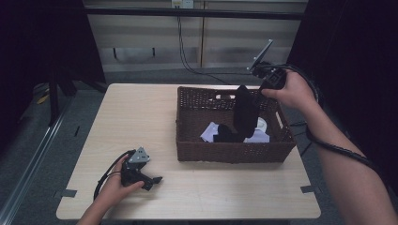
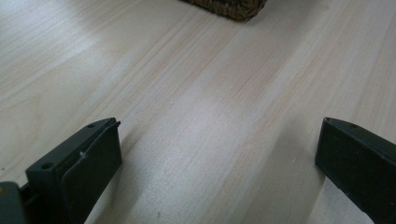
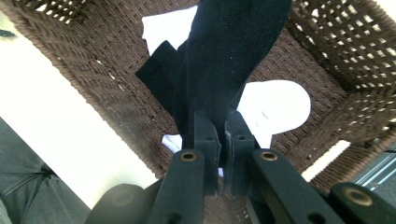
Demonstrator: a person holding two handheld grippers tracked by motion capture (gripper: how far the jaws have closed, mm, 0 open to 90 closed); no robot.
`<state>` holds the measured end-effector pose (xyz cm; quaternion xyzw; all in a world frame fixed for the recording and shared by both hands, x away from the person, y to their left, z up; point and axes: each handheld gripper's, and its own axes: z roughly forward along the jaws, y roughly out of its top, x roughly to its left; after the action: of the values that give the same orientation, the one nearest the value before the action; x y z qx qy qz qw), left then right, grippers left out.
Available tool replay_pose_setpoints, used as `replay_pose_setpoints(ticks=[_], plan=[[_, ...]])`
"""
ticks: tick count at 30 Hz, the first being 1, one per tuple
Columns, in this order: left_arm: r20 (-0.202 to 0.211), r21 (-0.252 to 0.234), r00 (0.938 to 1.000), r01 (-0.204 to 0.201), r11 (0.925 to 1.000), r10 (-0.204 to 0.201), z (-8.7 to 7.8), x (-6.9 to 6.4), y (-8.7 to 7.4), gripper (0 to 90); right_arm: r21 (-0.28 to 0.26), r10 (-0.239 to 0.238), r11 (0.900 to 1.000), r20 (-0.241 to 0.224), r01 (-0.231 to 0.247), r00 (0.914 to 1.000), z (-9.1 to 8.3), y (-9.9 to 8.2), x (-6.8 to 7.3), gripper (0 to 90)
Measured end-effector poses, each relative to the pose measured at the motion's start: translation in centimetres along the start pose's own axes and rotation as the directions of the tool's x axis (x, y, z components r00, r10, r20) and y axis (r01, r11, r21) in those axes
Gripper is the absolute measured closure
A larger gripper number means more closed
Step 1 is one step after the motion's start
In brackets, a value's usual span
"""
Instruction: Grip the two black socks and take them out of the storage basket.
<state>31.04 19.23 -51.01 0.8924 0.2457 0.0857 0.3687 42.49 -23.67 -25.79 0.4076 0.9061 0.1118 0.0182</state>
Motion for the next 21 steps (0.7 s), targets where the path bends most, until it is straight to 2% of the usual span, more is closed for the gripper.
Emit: replay_pose_setpoints(ticks=[6,11,13,14,15,19,20,21], plan=[[0.000,0.000,1.0000,0.000,1.0000,0.000,0.0,0.0,0.0,0.0,-0.016,-0.022,0.9996,0.005,0.022,0.9998,-1.8,-0.5,1.0,86.2],[0.000,0.001,1.0000,-0.001,1.0000,0.001,0.0,0.0,0.0,0.0,-0.049,-0.077,0.9958,0.008,0.077,0.9970,-4.0,-1.0,2.5,86.2],[0.000,0.001,1.0000,-0.001,1.0000,0.001,0.0,0.0,0.0,0.0,-0.063,-0.100,0.9930,0.005,0.101,0.9949,-4.8,-1.3,3.3,86.2],[0.000,0.000,1.0000,0.000,1.0000,0.000,0.0,0.0,0.0,0.0,-0.070,-0.123,0.9900,0.002,0.123,0.9924,-5.6,-1.7,4.1,86.2],[0.000,0.000,1.0000,0.000,1.0000,0.000,0.0,0.0,0.0,0.0,-0.070,-0.123,0.9900,0.002,0.123,0.9924,-5.6,-1.7,4.1,86.2],[0.000,0.000,1.0000,0.000,1.0000,0.000,0.0,0.0,0.0,0.0,-0.073,-0.176,0.9819,-0.011,0.175,0.9843,-6.5,-2.5,6.1,86.2],[0.000,0.000,1.0000,-0.001,1.0000,0.001,0.0,0.0,0.0,0.0,-0.068,-0.205,0.9767,-0.021,0.204,0.9785,-6.6,-3.0,7.3,86.2],[0.000,0.001,1.0000,-0.001,1.0000,0.001,0.0,0.0,0.0,0.0,-0.068,-0.205,0.9767,-0.021,0.204,0.9785,-6.6,-3.0,7.3,86.2]])
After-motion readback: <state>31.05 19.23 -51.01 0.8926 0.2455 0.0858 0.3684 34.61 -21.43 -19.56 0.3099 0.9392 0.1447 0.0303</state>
